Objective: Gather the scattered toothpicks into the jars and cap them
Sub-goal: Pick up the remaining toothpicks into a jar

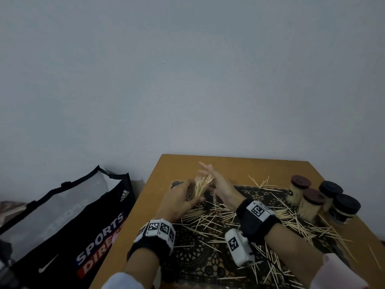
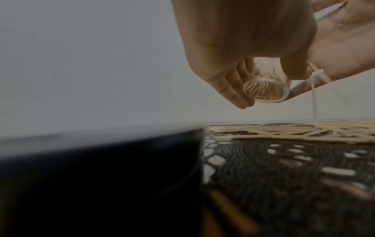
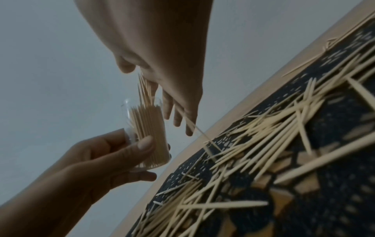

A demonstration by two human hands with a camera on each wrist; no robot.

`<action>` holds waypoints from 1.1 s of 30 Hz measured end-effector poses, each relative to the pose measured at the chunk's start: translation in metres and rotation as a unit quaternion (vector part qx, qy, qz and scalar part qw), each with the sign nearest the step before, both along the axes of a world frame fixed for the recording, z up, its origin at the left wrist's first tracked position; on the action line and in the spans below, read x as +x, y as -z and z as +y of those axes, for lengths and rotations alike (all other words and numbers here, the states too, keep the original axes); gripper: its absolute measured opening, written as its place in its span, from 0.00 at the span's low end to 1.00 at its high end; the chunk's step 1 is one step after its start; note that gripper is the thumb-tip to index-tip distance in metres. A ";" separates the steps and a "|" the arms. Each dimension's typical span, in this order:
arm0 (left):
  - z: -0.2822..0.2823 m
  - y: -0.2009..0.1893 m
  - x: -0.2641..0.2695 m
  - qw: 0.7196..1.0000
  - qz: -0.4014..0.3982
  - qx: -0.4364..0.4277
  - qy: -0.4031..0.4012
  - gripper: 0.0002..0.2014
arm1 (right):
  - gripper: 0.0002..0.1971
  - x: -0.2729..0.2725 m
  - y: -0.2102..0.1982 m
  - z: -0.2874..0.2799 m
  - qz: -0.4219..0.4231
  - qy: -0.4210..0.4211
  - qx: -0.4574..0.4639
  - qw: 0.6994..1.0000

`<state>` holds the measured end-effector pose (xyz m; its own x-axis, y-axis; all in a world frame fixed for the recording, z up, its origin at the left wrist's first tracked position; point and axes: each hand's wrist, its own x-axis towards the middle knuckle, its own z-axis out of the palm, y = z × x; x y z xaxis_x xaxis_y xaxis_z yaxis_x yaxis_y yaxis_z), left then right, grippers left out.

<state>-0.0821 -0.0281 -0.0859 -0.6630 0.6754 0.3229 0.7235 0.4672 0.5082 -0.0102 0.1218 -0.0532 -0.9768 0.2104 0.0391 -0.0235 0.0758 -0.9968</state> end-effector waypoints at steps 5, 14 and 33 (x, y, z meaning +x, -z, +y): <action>0.000 0.001 -0.001 1.000 0.001 -0.001 0.013 0.27 | 0.22 -0.006 0.009 0.002 -0.047 -0.038 0.073 0.996; -0.002 0.008 -0.007 1.000 0.022 -0.009 -0.020 0.27 | 0.26 0.001 0.001 0.013 -0.034 -0.057 0.066 0.996; -0.006 0.013 -0.013 0.993 0.075 0.033 -0.090 0.25 | 0.19 -0.010 0.003 0.033 -0.099 0.011 0.157 0.983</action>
<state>-0.0946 -0.0338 -0.0989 -0.7125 0.5241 0.4665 0.7007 0.5660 0.4344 -0.0200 0.1551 -0.0563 -0.9671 0.2398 -0.0848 0.1734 0.3780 -0.9094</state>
